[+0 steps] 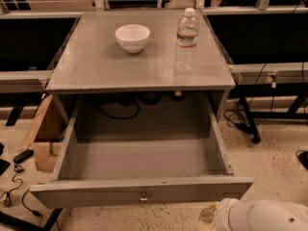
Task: Close top drawer
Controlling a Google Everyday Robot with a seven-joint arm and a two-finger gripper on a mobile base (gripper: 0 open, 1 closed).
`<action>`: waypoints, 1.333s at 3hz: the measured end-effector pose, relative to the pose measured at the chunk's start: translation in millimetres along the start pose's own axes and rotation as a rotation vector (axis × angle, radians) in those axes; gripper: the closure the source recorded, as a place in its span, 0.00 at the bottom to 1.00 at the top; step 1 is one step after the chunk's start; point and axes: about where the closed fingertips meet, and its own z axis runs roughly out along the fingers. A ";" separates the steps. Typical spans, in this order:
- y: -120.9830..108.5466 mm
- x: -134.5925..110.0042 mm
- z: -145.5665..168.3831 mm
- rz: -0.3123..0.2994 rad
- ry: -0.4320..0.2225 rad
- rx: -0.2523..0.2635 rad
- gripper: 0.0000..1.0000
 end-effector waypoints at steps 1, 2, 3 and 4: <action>-30.5 -26.5 15.5 -0.029 -0.069 0.037 1.00; -29.6 -26.4 15.1 -0.030 -0.069 0.037 1.00; -38.5 -47.0 15.2 -0.061 -0.098 0.052 1.00; -50.8 -74.5 14.1 -0.099 -0.136 0.071 1.00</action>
Offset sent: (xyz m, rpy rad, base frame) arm 0.1233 0.0694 0.0538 0.0756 -0.2580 0.1426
